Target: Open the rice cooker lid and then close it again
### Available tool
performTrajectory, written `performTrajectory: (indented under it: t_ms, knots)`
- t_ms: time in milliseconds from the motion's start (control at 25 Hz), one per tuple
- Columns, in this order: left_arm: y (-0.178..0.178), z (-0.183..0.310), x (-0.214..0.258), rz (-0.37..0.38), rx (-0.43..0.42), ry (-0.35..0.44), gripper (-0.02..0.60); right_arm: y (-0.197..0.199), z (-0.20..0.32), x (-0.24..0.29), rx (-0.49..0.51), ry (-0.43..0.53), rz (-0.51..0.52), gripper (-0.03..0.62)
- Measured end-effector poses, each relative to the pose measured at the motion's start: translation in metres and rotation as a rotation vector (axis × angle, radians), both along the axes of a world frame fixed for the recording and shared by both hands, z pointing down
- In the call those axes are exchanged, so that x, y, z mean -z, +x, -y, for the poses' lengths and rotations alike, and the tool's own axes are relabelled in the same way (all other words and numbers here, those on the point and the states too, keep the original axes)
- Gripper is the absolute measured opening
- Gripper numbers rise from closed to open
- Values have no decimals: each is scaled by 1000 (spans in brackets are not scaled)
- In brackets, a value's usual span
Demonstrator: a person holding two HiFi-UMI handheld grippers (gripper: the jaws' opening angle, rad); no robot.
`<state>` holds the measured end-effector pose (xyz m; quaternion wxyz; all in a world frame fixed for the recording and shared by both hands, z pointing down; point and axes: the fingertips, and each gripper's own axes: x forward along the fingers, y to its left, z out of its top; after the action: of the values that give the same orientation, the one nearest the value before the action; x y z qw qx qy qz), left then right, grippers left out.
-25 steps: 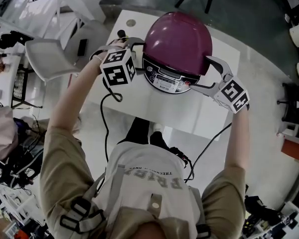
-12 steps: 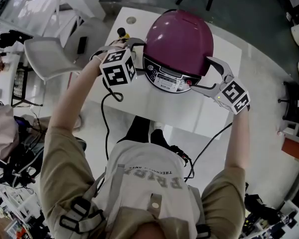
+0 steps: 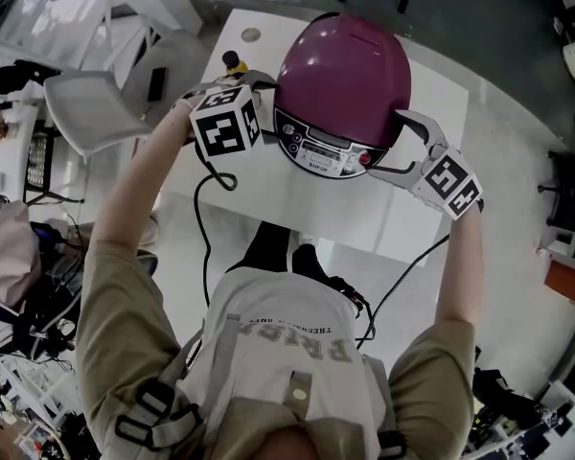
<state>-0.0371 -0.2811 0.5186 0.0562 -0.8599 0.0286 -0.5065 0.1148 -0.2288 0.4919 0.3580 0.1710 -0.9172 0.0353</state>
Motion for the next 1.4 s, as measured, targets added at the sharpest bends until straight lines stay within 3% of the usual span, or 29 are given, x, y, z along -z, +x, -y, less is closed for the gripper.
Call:
performTrajectory:
  t_ms: [120,320,1000,1280,1400]
  knots:
    - [-1,-1,-4,20,-15,-28,413,-3,-2,-2,14,-9,-9,462]
    - [-4,-1,-11,82,-77,9,417,0,-1,-6,16,-10,11,462]
    - [-7,0,-15,134,-97,-71,417,-1,0,-7,29,-111,0,462]
    - [-9,0,-17,223,-125,-77,417,0,1,-6,21,-143,-9,462]
    - [-8,1,-16,206,-121,-93,417,0,2,-5,13,-145,-3,462]
